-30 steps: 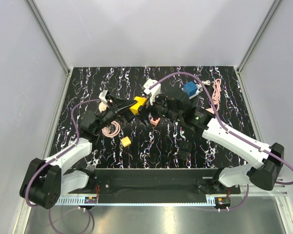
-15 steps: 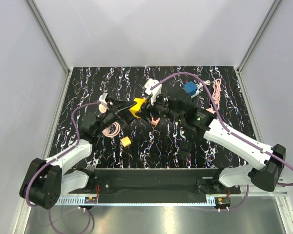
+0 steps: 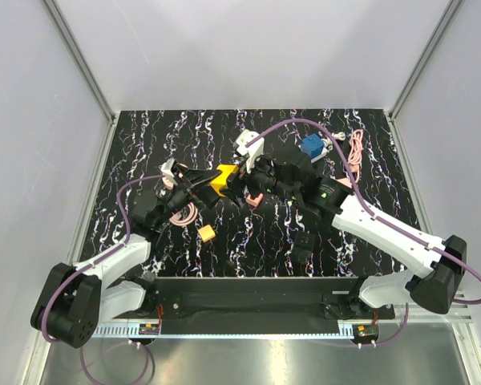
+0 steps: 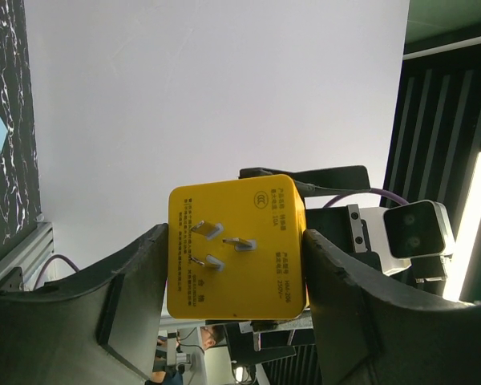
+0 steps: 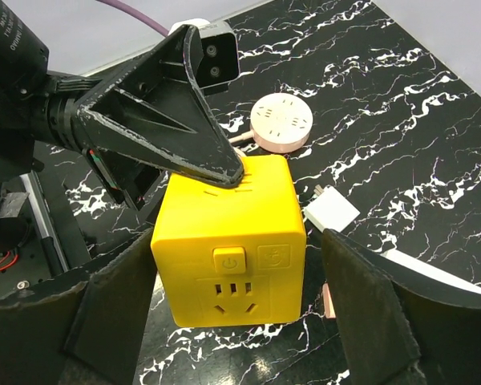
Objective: Insert the plug
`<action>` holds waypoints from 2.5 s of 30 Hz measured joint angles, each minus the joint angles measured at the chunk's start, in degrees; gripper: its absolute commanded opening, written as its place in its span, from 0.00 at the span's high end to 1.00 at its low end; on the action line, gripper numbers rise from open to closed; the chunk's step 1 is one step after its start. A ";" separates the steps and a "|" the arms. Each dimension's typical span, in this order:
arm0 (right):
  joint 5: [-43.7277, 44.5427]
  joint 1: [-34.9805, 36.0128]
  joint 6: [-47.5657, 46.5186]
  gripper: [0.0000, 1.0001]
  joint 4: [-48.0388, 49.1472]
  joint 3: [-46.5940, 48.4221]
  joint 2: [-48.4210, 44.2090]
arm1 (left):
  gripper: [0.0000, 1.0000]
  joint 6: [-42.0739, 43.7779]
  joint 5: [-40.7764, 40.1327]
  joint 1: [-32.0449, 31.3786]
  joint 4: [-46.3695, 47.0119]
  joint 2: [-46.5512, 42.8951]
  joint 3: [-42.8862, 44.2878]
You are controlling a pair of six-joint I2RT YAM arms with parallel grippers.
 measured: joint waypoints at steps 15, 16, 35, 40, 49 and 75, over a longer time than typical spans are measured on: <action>-0.46 -0.09 -0.70 1.00 -0.76 -0.33 1.68 | 0.01 2.38 -0.55 0.31 -2.97 -1.05 -0.02; -0.66 -0.68 -0.94 1.00 -2.25 0.02 1.68 | 0.01 4.44 -0.24 0.55 -7.02 -2.40 0.72; -2.01 -27.87 -13.99 1.00 -47.71 43.30 38.58 | 0.01 72.11 -0.55 9.73 -77.85 -1.33 27.54; -1.16 -31.67 -15.96 1.00 -52.74 54.29 49.96 | 0.01 81.20 -4.28 9.73 -83.25 -0.85 27.67; -0.52 -35.26 -18.08 1.00 -56.54 61.40 58.53 | 0.01 87.93 -6.32 9.73 -85.68 4.35 28.74; -0.50 -36.33 -19.65 1.00 -57.05 65.51 64.19 | 0.01 89.46 -6.58 9.75 -85.96 3.87 28.76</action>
